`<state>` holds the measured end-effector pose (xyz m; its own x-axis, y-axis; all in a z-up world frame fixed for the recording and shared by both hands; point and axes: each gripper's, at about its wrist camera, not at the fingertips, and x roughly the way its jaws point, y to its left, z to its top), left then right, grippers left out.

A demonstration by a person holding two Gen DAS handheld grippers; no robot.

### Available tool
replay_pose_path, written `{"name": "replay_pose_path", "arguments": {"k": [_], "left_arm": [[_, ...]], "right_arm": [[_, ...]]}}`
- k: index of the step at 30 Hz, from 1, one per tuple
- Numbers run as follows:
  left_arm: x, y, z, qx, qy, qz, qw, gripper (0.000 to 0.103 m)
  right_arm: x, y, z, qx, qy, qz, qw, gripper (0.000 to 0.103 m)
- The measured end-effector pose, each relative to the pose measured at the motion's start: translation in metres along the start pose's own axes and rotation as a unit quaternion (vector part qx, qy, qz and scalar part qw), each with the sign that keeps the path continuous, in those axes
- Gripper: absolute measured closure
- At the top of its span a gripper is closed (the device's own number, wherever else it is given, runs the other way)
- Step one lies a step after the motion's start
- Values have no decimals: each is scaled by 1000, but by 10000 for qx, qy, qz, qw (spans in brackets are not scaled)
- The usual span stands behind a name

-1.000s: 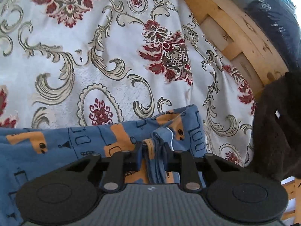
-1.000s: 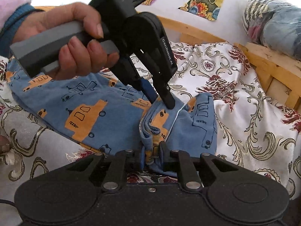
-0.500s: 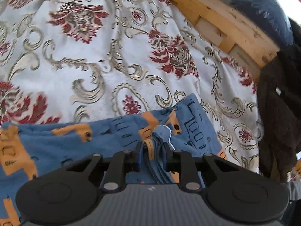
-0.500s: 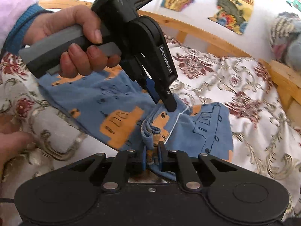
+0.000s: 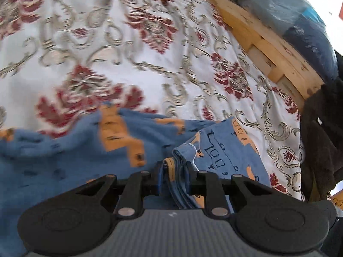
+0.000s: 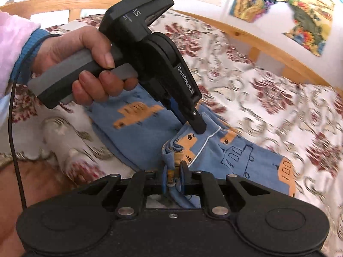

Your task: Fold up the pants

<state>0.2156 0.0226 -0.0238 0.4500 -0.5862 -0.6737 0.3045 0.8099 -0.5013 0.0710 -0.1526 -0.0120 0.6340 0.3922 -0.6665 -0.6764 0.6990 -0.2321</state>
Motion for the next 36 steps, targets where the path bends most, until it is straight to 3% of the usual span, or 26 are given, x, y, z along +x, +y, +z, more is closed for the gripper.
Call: {"name": "replay_pose_path", "arguments": {"k": [14,18,24,26,29,31,33,36], "left_arm": [[-16,34,-9,10,-89,34,10000,81],[-21,31,-12,-15,-151,153,9998,75],[-60,21,-22,-290,-486,619,9965,62],[-75,20,-32,-563,-654,424,9954,62],[-88,11,-52,-741,-880,-155,9932,62],[-86,1,-62,-569,-890,-484,9932,62],[-79,-5,-70,-451,-795,-689,9934,62],[-63,-9,-78,-402,-510,-731,9952,62]], "right_arm": [[28,23,16,-256,120,255,9993,90],[25,28,13,-354,85,250,9990,75],[-16,8,17,-15,-433,169,9989,50],[-22,-9,17,112,-454,1,9989,47],[-12,-44,18,329,-329,-61,9989,46],[3,-67,24,465,-290,158,9984,47],[26,-94,34,852,-264,696,9936,53],[62,-120,48,1343,-52,1530,9790,64]]}}
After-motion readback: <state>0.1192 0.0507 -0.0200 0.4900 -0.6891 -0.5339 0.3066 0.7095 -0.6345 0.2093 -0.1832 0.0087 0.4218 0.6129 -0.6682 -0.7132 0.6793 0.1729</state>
